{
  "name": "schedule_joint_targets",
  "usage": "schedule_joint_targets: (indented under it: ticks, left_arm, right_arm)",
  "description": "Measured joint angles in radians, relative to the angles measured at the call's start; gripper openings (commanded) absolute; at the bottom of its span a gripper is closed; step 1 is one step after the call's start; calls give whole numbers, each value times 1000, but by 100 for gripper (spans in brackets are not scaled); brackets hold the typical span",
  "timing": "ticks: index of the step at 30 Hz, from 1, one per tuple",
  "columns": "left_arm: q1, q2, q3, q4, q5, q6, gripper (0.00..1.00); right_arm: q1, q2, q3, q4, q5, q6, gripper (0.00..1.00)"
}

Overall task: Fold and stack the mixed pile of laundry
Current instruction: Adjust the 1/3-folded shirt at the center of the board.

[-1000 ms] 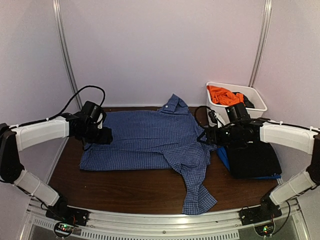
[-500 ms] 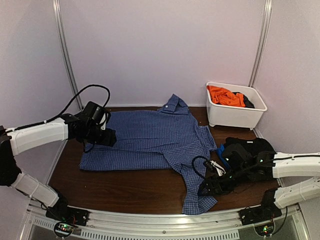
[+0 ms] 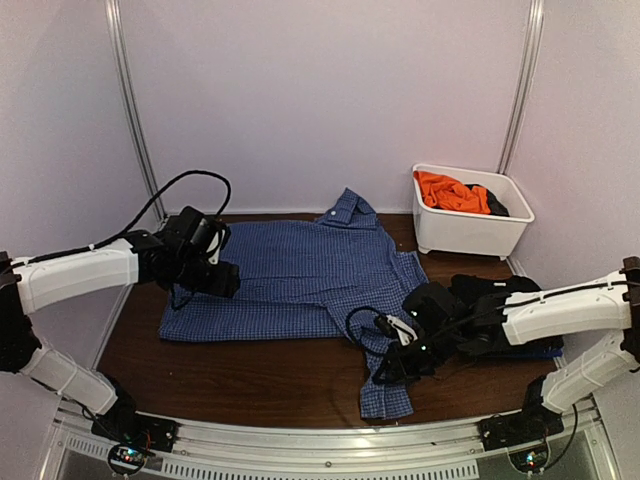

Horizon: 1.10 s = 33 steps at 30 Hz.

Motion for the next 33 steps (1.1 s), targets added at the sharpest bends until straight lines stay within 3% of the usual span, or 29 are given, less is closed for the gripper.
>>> schedule_joint_targets:
  ticks: [4, 10, 14, 25, 33]
  left_arm:
    - [-15, -23, -10, 13, -2, 9, 68]
    - [-25, -40, -20, 63, 15, 40, 70]
    - [-82, -58, -46, 138, 53, 97, 75]
    - [-330, -30, -121, 526, 222, 303, 81]
    - [-350, 71, -154, 785, 248, 257, 78]
  right_arm:
    - [-53, -13, 108, 92, -4, -29, 0]
    - [-269, -3, 217, 318, -48, -31, 0]
    - [-345, 47, 231, 477, -90, -6, 0]
    - [-365, 117, 214, 754, -203, 99, 0]
    - [-365, 155, 169, 1013, -268, 212, 0]
